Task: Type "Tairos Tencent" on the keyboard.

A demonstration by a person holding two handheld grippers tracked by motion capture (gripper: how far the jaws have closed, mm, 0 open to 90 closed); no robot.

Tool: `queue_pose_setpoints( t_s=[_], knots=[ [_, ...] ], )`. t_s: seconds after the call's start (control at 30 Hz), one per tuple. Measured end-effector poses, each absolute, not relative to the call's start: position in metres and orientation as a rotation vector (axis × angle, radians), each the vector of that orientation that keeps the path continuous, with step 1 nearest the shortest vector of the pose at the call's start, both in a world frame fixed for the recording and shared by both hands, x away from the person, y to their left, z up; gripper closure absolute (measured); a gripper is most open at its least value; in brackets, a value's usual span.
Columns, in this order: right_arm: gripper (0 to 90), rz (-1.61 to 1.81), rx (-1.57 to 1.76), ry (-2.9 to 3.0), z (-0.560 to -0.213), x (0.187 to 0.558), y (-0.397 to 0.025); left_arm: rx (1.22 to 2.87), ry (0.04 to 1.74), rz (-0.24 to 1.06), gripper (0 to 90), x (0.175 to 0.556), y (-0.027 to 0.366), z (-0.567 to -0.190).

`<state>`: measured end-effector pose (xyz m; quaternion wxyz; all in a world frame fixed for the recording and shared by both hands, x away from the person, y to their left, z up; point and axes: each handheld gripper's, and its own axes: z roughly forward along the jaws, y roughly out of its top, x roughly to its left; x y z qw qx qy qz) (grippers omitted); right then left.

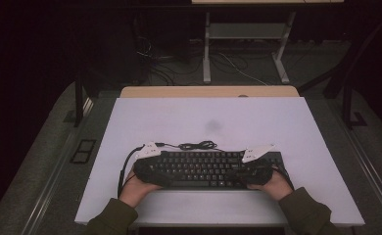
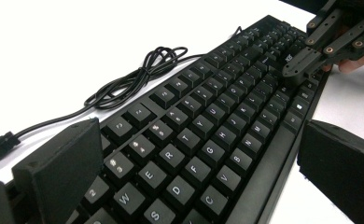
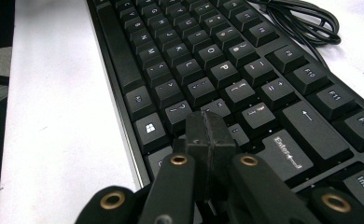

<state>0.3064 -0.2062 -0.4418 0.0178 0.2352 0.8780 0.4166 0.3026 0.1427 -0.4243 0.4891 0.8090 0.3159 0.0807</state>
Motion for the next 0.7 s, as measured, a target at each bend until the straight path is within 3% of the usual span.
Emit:
queue_pose_setpoints(
  t_s=[0.47, 0.7],
  knots=[
    [89.2, 1.291, 0.73, 2.727, -0.442, 0.306, -0.206, 1.953, 0.742, 0.192, 15.1, 0.324, 0.13, -0.418],
    [89.2, 1.292, 0.732, 2.727, -0.442, 0.306, -0.206, 1.965, 0.739, 0.193, 30.1, 0.326, 0.127, -0.42]
  ],
)
